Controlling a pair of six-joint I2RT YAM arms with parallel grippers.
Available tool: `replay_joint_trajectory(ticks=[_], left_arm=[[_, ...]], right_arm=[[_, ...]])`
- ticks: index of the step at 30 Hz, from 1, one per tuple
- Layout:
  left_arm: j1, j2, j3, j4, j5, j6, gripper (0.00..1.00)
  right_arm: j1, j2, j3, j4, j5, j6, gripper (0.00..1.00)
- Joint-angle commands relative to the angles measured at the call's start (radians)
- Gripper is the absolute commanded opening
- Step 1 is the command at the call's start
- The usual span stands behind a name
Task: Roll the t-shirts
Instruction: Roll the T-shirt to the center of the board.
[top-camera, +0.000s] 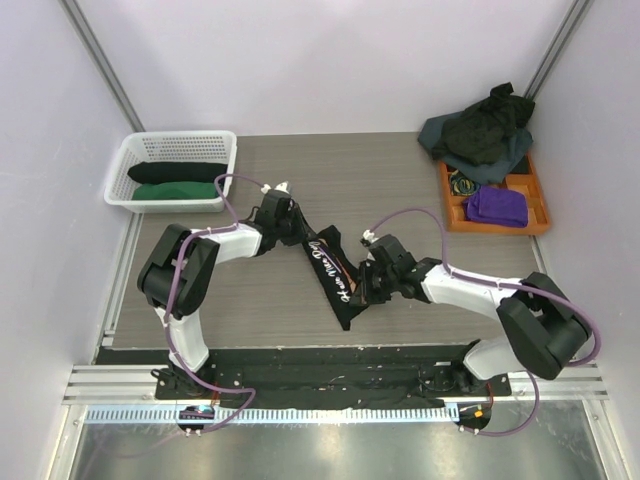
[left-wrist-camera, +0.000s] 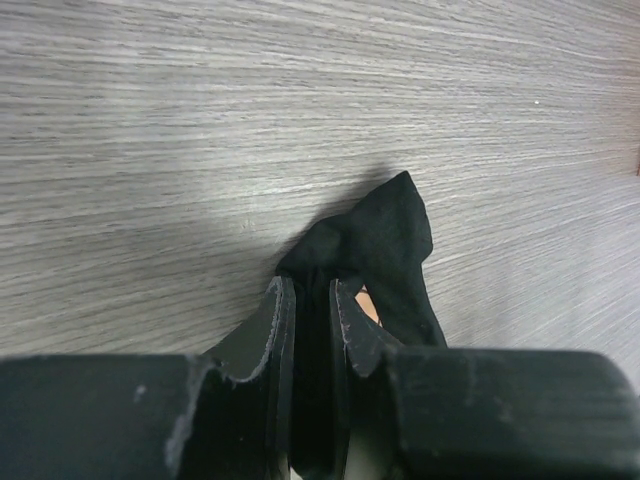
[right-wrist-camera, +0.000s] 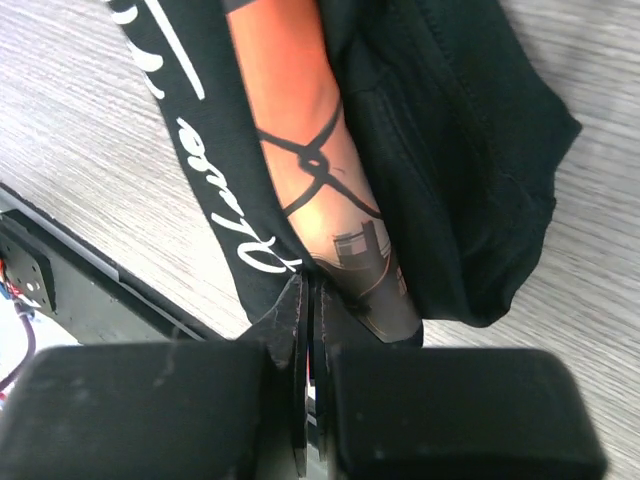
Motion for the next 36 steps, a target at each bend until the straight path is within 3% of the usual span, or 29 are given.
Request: replay_joint_trajectory(ticks=[1,4,5,6,7,9,14,20,30,36], left_arm=[[0.004,-0.034,0.031,-0.032,-0.018,0.028,0.00],[0.004,-0.041,0.036,-0.046,-0.017,0.034,0.00],[0.004,-0.042,0.037,-0.047,-0.015,0.034,0.00],[0.004,-0.044,0.037,-0.049,-0.012,0.034,0.00],[0.004,-0.047,0.036,-0.050,-0.011,0.036,0.00],[0.002,-0.051,0.031,-0.052,-0.012,0.037,0.00],[0.002,-0.057,0.028,-0.058,-0.009,0.039,0.00],[0.002,-0.057,0.033,-0.069,-0.004,0.040,0.00],[0.004,-0.047,0.037,-0.077,0.008,0.034,0.00],[0.004,-0.047,0.048,-0.086,0.023,0.031,0.00]], right_arm=[[0.065,-0.069,0.045,-0.101,0.142,-0.044,0.03],[0.141,-0.132,0.152,-0.253,0.355,-0.073,0.28],[0.160,-0.140,0.180,-0.290,0.395,-0.090,0.45],[0.183,-0.141,0.205,-0.349,0.431,-0.094,0.52],[0.228,-0.132,0.254,-0.376,0.516,-0.097,0.64],[0.288,-0.114,0.300,-0.440,0.619,-0.087,0.99],[0.478,0.062,0.455,-0.523,0.922,-0.074,1.00],[0.594,0.364,0.660,-0.662,1.248,-0.078,1.00],[0.608,0.682,0.806,-0.675,1.434,-0.111,1.00],[0.608,0.774,0.812,-0.647,1.502,-0.128,0.96]])
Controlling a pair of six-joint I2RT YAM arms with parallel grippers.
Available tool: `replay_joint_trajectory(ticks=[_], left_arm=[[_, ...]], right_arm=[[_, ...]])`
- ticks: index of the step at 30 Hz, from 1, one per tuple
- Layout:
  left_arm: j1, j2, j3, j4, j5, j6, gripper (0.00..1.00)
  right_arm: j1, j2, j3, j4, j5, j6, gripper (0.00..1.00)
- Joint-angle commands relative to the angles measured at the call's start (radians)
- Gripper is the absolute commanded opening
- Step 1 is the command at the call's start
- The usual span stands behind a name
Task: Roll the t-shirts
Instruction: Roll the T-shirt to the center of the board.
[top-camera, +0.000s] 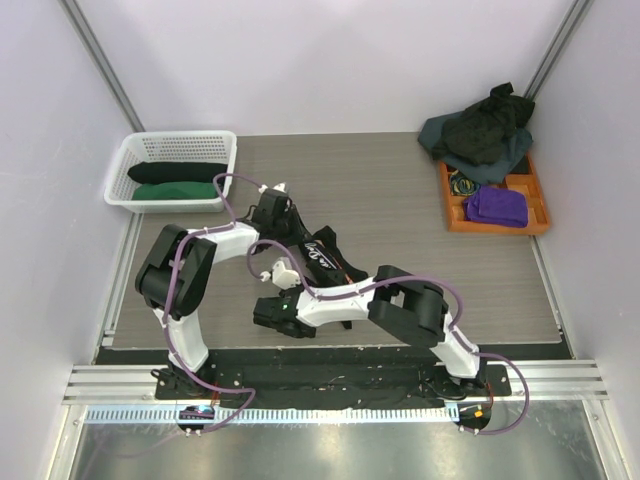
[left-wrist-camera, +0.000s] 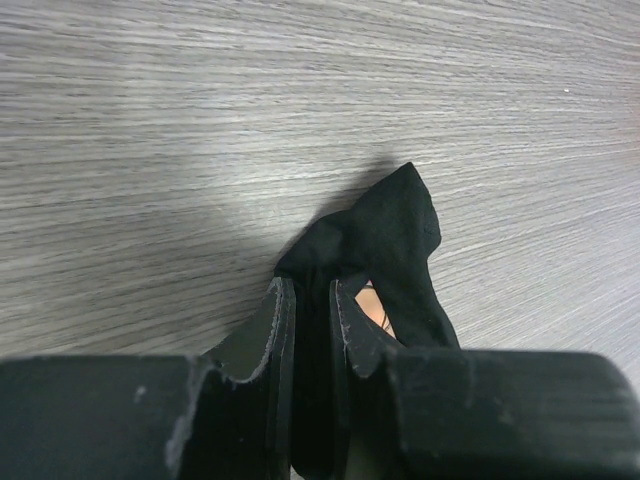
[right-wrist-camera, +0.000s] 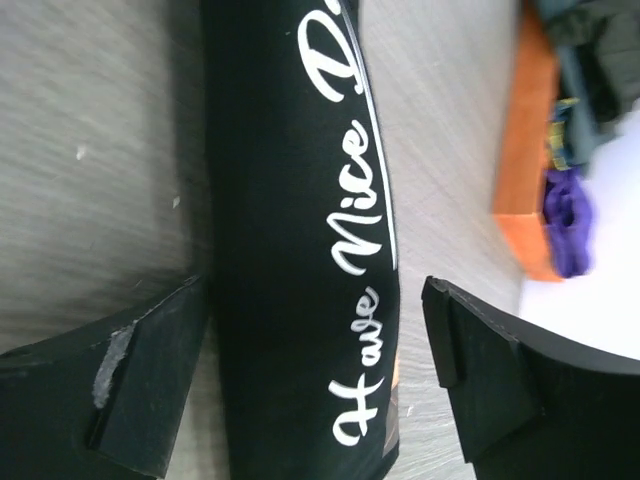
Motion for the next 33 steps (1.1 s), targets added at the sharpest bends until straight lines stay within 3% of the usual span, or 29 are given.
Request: replay_joint_trajectory(ticks=[1,6,10,15,19,21,24,25,28,33], left_arm=[[-0.007,-0.034,0.048,-0.020,0.012,0.006,0.00],[-0.007,-0.037,0.068,-0.051,0.018,0.014,0.00],[-0.007,-0.043,0.070,-0.059,0.014,0.015,0.00],[-0.007,-0.040,0.068,-0.060,0.015,0.018,0.00],[-0.007,-0.037,0.070,-0.060,0.014,0.020,0.00],[-0.007,-0.040,0.068,-0.060,0.011,0.020,0.02],[-0.007,-0.048,0.064,-0.063,0.006,0.023,0.24],[-0.005,-0.053,0.063,-0.063,0.003,0.025,0.36],[0.001,-0.069,0.059,-0.063,-0.011,0.032,0.54],[0.038,-0.108,0.041,-0.063,0.004,0.040,0.74]], right_arm=[[-0.003,0.068,0.024,0.003,0.108,-0.022,0.95],[-0.003,0.108,0.016,0.025,0.123,-0.026,0.85],[-0.007,0.118,0.007,0.028,0.105,-0.008,0.68],[-0.019,0.066,-0.036,0.060,0.039,0.003,0.38],[-0.030,0.033,-0.057,0.080,0.011,0.006,0.06],[-0.036,0.009,-0.068,0.095,-0.029,-0.002,0.01],[-0.041,-0.048,-0.100,0.149,-0.090,-0.032,0.01],[-0.044,-0.063,-0.122,0.180,-0.110,-0.048,0.01],[-0.061,-0.138,-0.174,0.247,-0.199,-0.068,0.01],[-0.113,-0.247,-0.257,0.365,-0.392,-0.109,0.01]])
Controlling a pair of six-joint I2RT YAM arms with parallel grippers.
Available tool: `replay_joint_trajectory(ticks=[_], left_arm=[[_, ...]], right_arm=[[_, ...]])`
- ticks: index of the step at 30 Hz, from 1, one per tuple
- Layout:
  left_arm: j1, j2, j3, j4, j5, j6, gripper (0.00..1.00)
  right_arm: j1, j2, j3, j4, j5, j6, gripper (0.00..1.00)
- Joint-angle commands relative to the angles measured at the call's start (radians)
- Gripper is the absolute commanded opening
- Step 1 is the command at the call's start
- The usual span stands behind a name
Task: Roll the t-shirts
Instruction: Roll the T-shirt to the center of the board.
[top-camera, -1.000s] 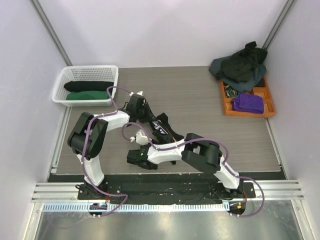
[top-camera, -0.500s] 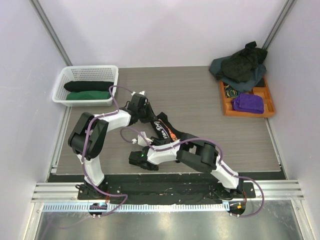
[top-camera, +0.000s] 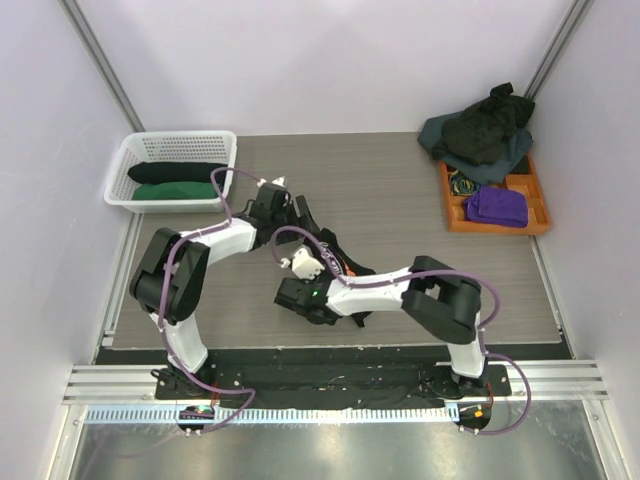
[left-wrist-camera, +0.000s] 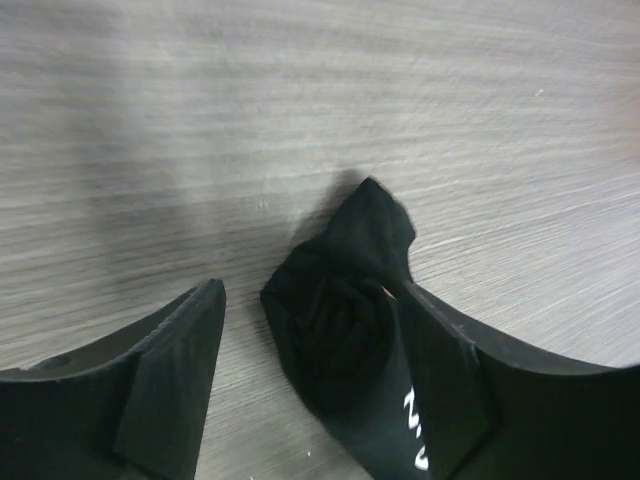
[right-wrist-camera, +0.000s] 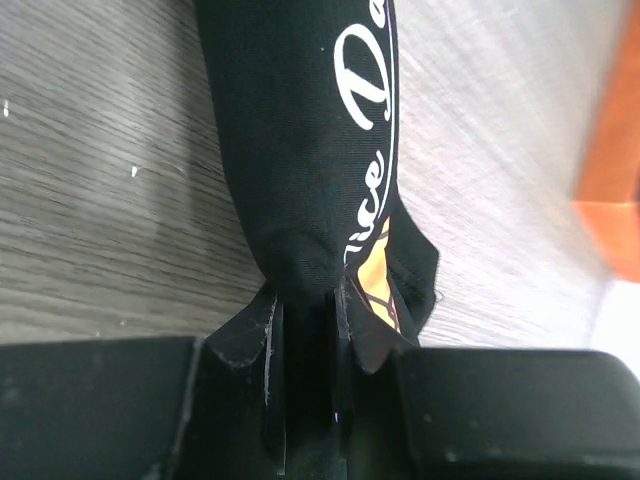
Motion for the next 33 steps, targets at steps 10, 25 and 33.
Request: replay_joint_trajectory(ticks=[10,25,33], left_arm=[[0.097,-0.106,-0.055,0.018,0.120,0.035,0.82],[0.166,-0.077,-0.174,0.151,0.387,-0.117,1.00],[0.231,-0.023,-0.262,0.476,0.551,-0.282,1.00]], right_arm=[[-0.208,-0.262,-0.200,0.273,-0.724,-0.057,0.01],[-0.257,-0.288,-0.269,0.300,-0.820,-0.119,0.01],[-0.259,-0.288,-0.271,0.300,-0.837,-0.120,0.01]])
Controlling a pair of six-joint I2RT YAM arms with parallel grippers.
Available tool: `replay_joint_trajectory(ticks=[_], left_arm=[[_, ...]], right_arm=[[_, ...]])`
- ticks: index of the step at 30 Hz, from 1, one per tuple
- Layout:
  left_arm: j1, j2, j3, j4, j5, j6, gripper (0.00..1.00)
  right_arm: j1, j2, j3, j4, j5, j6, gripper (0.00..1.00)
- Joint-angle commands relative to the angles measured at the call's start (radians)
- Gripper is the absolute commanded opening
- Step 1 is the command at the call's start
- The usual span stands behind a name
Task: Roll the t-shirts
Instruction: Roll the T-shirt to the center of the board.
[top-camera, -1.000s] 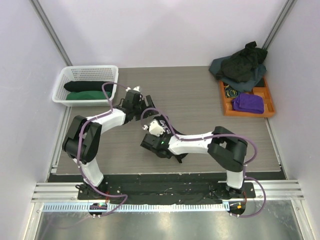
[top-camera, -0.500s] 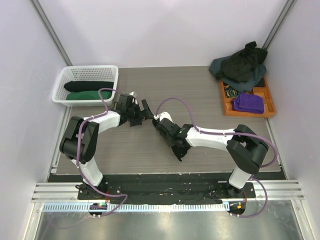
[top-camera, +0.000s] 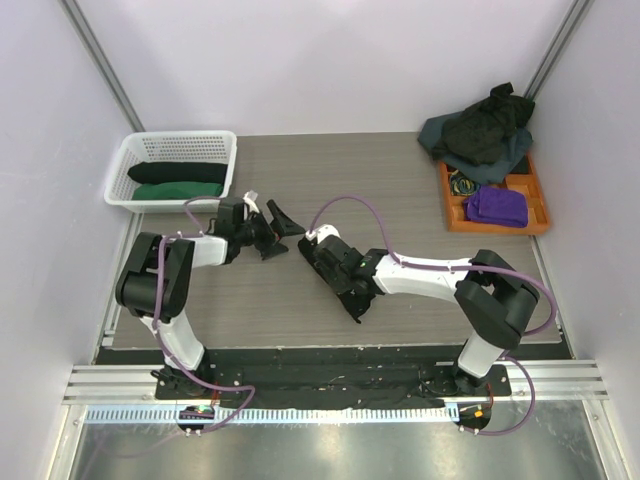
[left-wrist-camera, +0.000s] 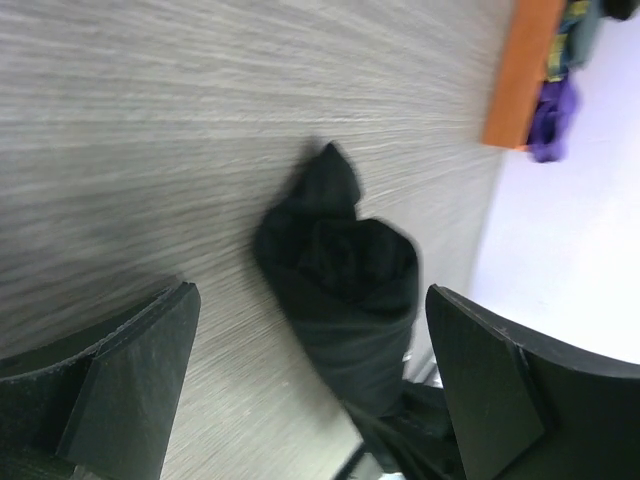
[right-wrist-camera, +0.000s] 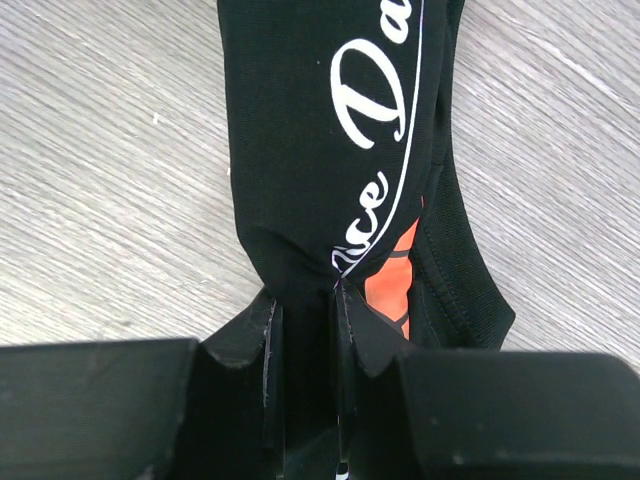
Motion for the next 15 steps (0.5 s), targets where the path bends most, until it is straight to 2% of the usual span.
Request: replay_joint_trajectory(ticks=[1,4,8,11,15], left_arm=[[0.003,0.041,0.002,0.163,0.122,-0.078,1.00],[0.005,0.043,0.010,0.124,0.111,-0.036,1.00],[-0.012,0.041,0.059,-0.056,0.072,0.062,1.00],[-0.015,0.034,0.076,-0.117,0.020,0.108,1.00],[-0.015,0.043,0.096,-0.171,-0.008,0.140,0.95]], right_arm=[[0.008,0.019,-0.036,-0.022,-0.119,0.017,0.01],[0.008,0.016,-0.036,-0.024,-0.120,0.014,0.01],[0.008,0.008,-0.037,-0.024,-0.130,0.012,0.01],[0.008,0.004,-0.036,-0.030,-0.136,0.011,0.01],[0.008,-0.002,-0.033,-0.045,-0.133,0.011,0.01]])
